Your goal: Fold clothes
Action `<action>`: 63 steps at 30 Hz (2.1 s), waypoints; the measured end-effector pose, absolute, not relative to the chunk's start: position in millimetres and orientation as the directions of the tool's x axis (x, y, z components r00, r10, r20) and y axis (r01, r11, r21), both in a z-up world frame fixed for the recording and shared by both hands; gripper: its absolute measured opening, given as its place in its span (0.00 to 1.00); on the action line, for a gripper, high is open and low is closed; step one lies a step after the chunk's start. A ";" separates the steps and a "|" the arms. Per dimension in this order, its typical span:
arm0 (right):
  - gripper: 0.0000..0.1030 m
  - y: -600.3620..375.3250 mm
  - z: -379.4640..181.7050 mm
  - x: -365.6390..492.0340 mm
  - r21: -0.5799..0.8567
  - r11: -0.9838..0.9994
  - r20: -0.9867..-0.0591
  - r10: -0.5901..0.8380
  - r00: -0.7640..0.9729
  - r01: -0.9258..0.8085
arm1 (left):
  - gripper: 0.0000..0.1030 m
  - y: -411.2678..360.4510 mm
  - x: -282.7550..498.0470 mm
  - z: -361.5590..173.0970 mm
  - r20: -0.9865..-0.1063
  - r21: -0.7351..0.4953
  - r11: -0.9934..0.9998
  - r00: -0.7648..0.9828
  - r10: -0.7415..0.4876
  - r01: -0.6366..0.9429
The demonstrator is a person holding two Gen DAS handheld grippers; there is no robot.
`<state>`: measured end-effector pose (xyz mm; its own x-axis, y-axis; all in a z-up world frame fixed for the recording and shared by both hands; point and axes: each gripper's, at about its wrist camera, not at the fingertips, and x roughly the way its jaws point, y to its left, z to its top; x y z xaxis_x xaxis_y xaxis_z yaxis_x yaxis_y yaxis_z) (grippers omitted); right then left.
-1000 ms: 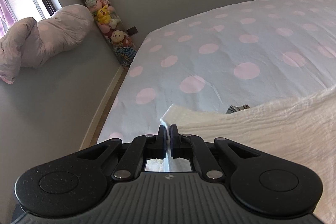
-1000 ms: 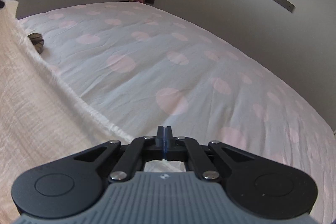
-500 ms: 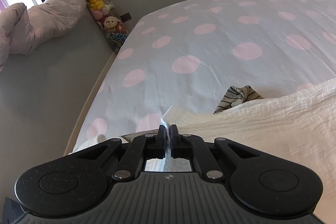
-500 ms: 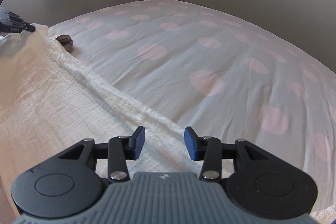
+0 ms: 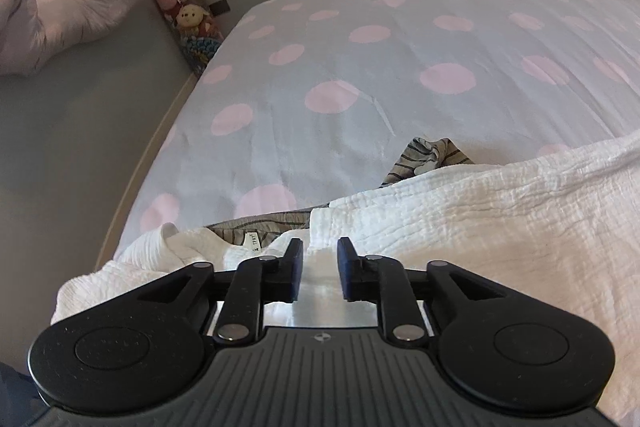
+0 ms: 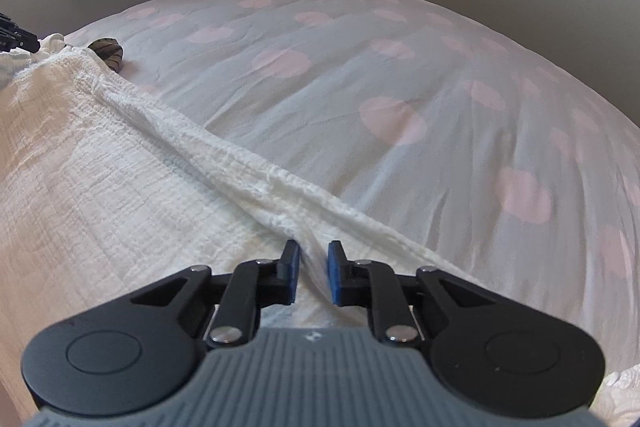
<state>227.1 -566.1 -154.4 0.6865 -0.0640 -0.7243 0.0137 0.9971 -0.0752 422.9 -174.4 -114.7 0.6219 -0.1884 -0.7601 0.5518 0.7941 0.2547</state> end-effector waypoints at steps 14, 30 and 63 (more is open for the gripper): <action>0.04 -564.9 -142.0 219.6 -0.167 0.986 -0.643 -0.129 0.755 0.025 | 0.01 -191.7 449.9 -135.0 -0.742 0.184 0.866 0.644 -0.188 0.465; 0.32 -586.1 -138.8 241.0 -0.030 0.993 -0.718 -0.102 0.688 0.115 | 0.24 -186.5 425.6 -96.2 -0.687 0.204 0.882 0.704 -0.180 0.425; 0.43 -478.4 -149.0 -14.6 -0.060 0.858 -0.597 -0.440 0.670 0.510 | 0.08 -80.5 277.4 -133.9 -0.557 -0.418 0.908 0.795 -0.239 -0.020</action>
<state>-14.6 -478.4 -149.0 0.6703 -0.4403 -0.5973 0.5101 0.8580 -0.0601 277.4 -80.5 -133.9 0.7953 -0.2387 -0.5573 -0.0200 0.9084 -0.4176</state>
